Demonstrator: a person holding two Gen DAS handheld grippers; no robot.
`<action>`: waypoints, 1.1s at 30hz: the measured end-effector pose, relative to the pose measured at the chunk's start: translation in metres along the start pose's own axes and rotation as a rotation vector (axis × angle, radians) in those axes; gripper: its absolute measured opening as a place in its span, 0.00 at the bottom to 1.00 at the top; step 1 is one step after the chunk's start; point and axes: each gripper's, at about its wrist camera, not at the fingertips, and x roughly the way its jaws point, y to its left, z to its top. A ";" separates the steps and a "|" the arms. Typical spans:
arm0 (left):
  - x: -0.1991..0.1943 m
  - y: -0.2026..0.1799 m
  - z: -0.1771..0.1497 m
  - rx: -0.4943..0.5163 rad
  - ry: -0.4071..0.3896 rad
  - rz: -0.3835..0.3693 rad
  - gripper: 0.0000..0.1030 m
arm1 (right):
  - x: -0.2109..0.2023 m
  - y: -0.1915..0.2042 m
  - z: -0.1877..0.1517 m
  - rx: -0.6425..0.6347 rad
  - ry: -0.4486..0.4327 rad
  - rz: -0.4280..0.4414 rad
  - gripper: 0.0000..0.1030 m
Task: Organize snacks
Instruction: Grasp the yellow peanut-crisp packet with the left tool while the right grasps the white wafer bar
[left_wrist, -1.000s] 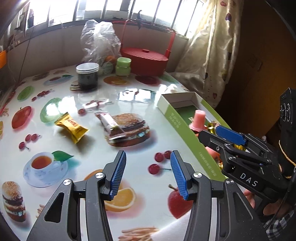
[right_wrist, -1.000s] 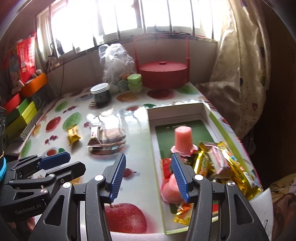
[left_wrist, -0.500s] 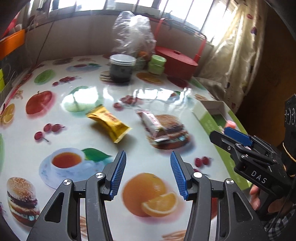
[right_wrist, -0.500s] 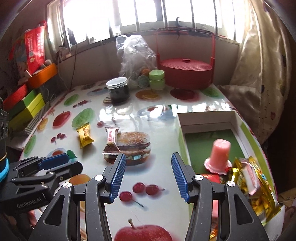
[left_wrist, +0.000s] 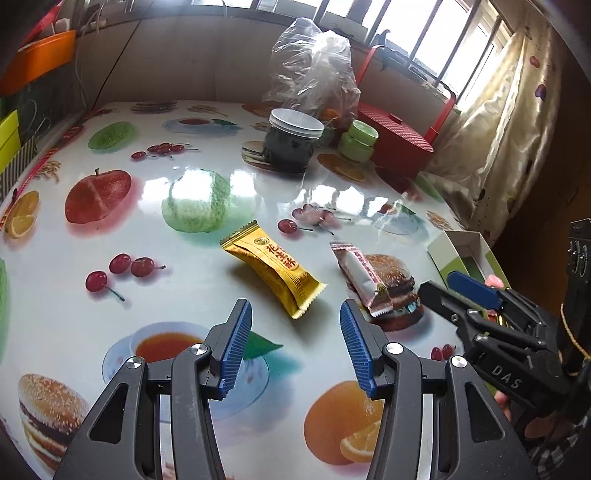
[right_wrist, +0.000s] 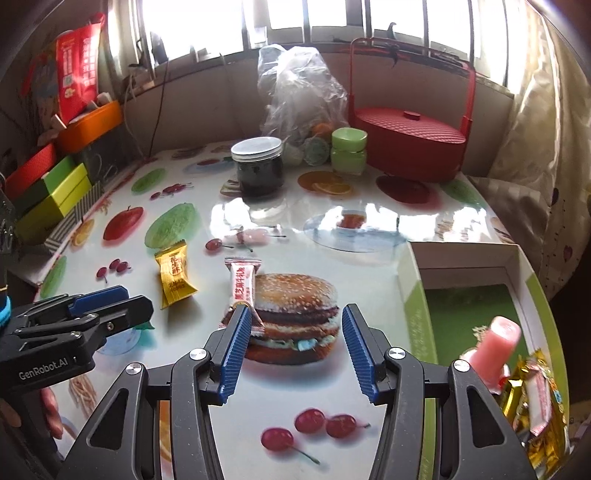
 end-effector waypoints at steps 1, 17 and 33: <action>0.001 0.001 0.002 -0.003 -0.002 0.004 0.50 | 0.003 0.001 0.001 -0.003 0.005 -0.001 0.50; 0.027 0.014 0.026 -0.094 -0.004 0.016 0.50 | 0.043 0.025 0.010 -0.051 0.059 0.051 0.50; 0.048 0.008 0.031 -0.050 0.027 0.077 0.50 | 0.060 0.029 0.011 -0.075 0.097 0.016 0.50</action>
